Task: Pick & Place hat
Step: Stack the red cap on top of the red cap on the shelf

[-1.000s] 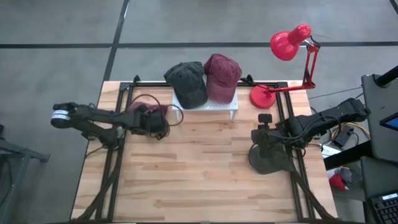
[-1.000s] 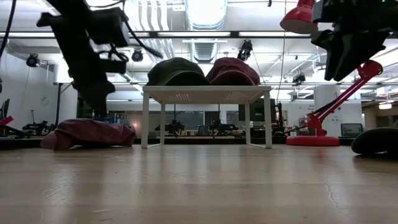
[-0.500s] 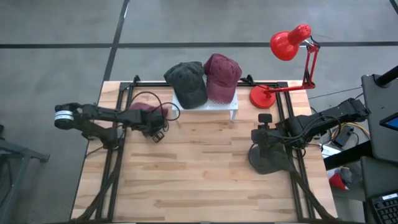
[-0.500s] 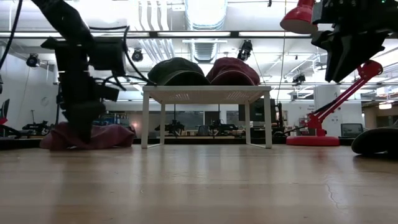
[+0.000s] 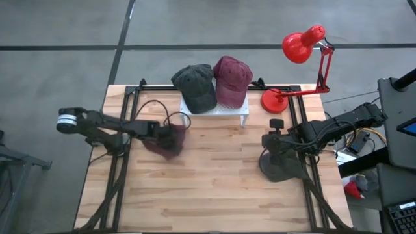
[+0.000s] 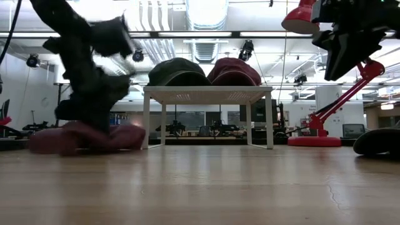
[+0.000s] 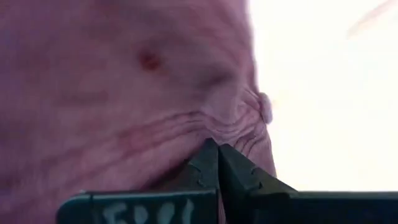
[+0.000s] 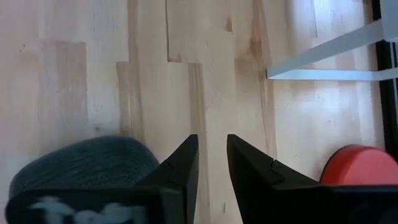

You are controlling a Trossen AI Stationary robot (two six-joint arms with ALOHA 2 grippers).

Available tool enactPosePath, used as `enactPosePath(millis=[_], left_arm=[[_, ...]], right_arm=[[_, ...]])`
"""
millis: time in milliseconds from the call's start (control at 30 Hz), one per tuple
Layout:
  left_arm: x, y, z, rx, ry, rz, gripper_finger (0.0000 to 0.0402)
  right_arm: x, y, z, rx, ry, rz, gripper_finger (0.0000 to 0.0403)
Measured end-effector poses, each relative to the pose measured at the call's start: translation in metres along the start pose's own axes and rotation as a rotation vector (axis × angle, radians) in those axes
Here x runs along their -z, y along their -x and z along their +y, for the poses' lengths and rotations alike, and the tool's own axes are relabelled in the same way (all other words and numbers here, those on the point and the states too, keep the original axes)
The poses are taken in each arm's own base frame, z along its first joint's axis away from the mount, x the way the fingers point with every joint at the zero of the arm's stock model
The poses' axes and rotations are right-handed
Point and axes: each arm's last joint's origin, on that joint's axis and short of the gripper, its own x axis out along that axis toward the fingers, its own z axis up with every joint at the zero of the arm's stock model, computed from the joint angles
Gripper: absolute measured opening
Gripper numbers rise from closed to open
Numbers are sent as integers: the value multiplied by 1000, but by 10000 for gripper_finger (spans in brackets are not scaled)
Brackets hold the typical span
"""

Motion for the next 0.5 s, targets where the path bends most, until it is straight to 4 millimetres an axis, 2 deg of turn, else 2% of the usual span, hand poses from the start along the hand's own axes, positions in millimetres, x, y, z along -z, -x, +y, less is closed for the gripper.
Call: enactPosePath(millis=[133, 300, 500], left_arm=[[-1, 8, -37, 237, 120, -125, 2], [1, 28, -79, 553, 188, -319, 1], [10, 50, -105, 654, 265, -518, 3]], right_arm=[[0, 0, 0, -1, -42, 0, 70], [0, 0, 2, -48, -41, 13, 65], [1, 0, 3, -74, 0, 21, 65]])
